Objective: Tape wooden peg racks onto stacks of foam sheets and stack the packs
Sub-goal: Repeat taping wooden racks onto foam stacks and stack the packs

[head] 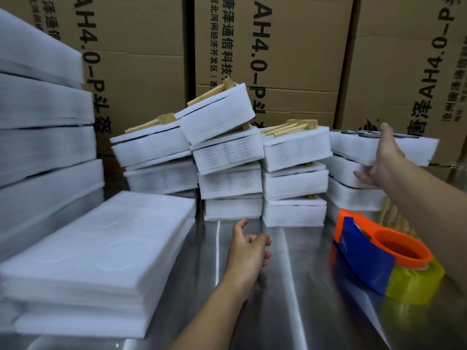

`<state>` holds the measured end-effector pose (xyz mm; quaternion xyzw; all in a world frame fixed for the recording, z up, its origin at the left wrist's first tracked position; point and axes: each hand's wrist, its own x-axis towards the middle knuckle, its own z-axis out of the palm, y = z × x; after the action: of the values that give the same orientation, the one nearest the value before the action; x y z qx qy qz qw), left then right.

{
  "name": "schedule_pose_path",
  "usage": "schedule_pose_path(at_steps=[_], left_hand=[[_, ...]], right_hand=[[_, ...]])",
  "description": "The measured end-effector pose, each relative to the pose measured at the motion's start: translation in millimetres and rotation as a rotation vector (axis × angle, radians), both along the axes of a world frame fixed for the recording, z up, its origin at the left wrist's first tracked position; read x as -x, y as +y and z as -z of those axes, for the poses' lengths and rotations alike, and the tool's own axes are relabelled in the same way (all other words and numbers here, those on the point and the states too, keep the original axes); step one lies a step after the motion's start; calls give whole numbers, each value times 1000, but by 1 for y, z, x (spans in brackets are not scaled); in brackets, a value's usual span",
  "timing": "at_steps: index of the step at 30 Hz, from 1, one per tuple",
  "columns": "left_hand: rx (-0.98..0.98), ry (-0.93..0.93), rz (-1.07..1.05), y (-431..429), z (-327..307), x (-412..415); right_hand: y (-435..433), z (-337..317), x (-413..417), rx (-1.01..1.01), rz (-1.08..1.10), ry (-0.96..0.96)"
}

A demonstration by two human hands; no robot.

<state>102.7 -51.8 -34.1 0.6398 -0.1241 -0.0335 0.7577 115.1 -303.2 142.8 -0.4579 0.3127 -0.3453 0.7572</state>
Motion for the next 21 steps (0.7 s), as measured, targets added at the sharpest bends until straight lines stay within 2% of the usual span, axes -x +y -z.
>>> schedule_pose_path(at_steps=[7,21], left_hand=[[-7,5,-4,-1,-1,1],[-19,1,2,0,-4,6]], right_hand=[[-17,-4,6,82,-129,5],[-8,7,21,8,64,-207]])
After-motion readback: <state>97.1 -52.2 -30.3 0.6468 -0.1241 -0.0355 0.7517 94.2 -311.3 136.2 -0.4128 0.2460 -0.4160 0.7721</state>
